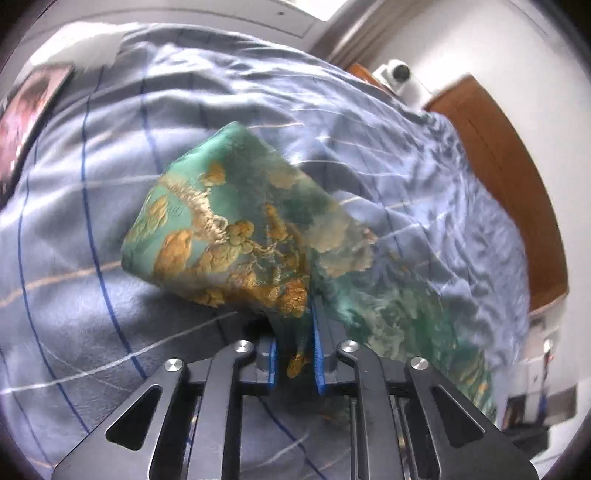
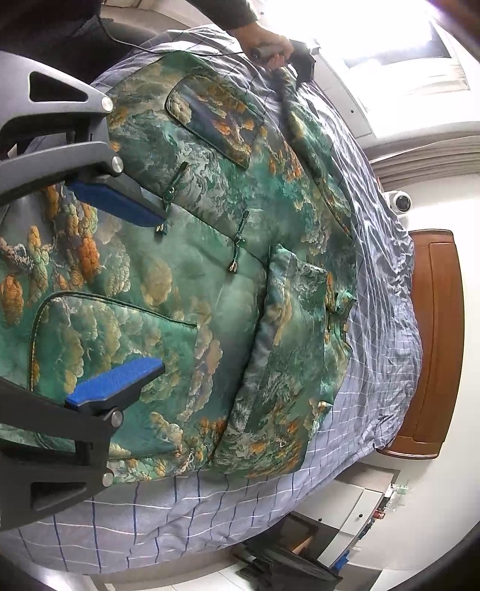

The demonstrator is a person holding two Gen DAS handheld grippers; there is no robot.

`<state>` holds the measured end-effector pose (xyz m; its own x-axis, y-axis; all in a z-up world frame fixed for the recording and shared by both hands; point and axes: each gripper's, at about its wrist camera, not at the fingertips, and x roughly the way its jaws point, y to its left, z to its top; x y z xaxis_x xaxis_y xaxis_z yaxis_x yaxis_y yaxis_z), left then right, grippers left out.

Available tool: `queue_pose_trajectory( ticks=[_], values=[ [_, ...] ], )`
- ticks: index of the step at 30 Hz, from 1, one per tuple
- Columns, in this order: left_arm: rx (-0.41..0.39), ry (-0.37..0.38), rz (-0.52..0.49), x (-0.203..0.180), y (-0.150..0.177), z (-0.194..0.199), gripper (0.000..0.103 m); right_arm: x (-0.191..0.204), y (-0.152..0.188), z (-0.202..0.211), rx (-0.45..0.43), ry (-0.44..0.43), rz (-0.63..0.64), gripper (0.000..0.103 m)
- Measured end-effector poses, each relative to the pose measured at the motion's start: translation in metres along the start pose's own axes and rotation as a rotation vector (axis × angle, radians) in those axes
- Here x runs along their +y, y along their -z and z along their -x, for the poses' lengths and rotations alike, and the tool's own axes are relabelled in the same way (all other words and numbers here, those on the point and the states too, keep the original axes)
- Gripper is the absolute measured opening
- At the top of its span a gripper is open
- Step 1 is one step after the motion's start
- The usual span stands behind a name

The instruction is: Fold large clothes

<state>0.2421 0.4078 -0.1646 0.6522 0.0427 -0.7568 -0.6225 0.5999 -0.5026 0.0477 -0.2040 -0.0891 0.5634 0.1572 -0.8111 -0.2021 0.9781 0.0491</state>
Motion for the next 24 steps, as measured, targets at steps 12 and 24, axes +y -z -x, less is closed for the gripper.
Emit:
queue_pose_trajectory(
  ticks=[12, 24],
  values=[
    [-0.43, 0.159, -0.87, -0.199, 0.117, 0.166, 0.009, 0.001, 0.003, 0.007, -0.056, -0.045, -0.037, 0.075],
    [-0.164, 0.239, -1.395, -0.275, 0.349, 0.099, 0.025, -0.033, 0.024, 0.022, -0.083, -0.009, -0.139, 0.075]
  ],
)
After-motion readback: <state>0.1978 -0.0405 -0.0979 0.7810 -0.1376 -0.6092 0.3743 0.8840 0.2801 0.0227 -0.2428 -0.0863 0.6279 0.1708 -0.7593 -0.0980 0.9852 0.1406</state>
